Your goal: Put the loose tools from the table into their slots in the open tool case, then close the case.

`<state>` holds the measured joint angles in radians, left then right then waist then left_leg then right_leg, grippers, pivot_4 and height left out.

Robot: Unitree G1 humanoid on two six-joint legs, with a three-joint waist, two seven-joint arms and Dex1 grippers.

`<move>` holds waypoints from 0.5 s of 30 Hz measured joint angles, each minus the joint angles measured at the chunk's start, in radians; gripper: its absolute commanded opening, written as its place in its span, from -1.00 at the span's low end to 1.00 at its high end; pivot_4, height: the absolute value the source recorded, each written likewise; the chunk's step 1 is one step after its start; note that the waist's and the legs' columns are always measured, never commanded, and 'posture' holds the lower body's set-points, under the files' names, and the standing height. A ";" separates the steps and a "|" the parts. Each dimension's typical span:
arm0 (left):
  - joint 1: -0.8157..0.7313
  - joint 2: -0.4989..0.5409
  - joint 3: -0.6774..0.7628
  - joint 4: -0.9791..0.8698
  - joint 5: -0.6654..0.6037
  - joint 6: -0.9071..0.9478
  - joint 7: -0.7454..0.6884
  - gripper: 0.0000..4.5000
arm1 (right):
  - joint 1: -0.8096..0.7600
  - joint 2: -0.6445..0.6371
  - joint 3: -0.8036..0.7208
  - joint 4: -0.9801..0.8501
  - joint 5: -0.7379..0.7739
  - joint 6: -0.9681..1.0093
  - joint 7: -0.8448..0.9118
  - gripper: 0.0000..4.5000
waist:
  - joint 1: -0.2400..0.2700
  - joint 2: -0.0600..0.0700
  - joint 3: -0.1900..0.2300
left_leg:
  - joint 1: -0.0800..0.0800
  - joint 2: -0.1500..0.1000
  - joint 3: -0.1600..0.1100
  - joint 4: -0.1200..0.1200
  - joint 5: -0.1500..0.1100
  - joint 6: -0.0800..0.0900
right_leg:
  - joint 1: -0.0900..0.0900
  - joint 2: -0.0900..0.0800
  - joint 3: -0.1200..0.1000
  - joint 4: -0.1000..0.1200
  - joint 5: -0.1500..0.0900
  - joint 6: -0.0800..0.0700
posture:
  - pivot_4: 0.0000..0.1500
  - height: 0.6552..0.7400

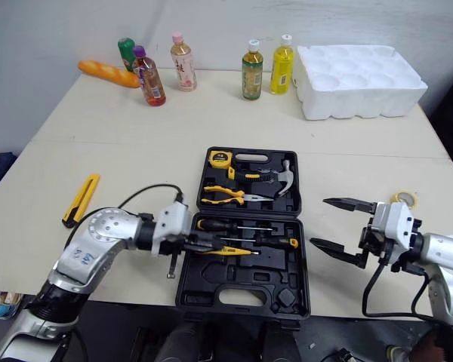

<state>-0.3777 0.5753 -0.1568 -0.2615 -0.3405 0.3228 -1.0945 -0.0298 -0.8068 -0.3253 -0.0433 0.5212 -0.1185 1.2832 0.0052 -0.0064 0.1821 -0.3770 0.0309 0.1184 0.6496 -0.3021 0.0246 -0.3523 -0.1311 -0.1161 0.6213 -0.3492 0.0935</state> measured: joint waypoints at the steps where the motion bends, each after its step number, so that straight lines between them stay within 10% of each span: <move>1: 0.000 0.010 0.031 -0.002 -0.023 -0.001 -0.001 -1.00 | 0.004 -0.017 -0.012 0.011 0.002 -0.004 0.011 1.00 | 0.000 0.000 0.000 | 0.000 0.000 0.000 0.000 0.000 0.000 | 0.000 0.000 0.000 0.000 0.000 0.000 | 1.00 1.00; 7: 0.100 0.153 0.295 -0.008 -0.153 0.080 0.013 -0.60 | 0.048 -0.121 -0.171 0.169 0.006 -0.058 0.077 1.00 | -0.009 -0.003 0.005 | 0.002 0.000 0.001 -0.001 0.000 0.000 | 0.001 0.000 0.000 0.000 0.000 0.001 | 1.00 1.00; 15: 0.304 0.251 0.625 0.166 -0.121 0.017 0.105 0.87 | 0.056 -0.164 -0.307 0.425 -0.050 -0.180 0.042 1.00 | -0.009 -0.003 0.015 | 0.001 0.000 0.002 -0.003 -0.001 -0.001 | -0.003 0.000 0.002 0.000 0.000 0.000 | 1.00 1.00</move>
<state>-0.0737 0.8262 0.4678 -0.0954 -0.4613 0.3398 -0.9895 0.0265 -0.9707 -0.6321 0.3819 0.4711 -0.2984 1.3250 -0.0036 -0.0097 0.1967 -0.3759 0.0313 0.1205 0.6466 -0.3027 0.0235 -0.3549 -0.1312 -0.1141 0.6217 -0.3490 0.0940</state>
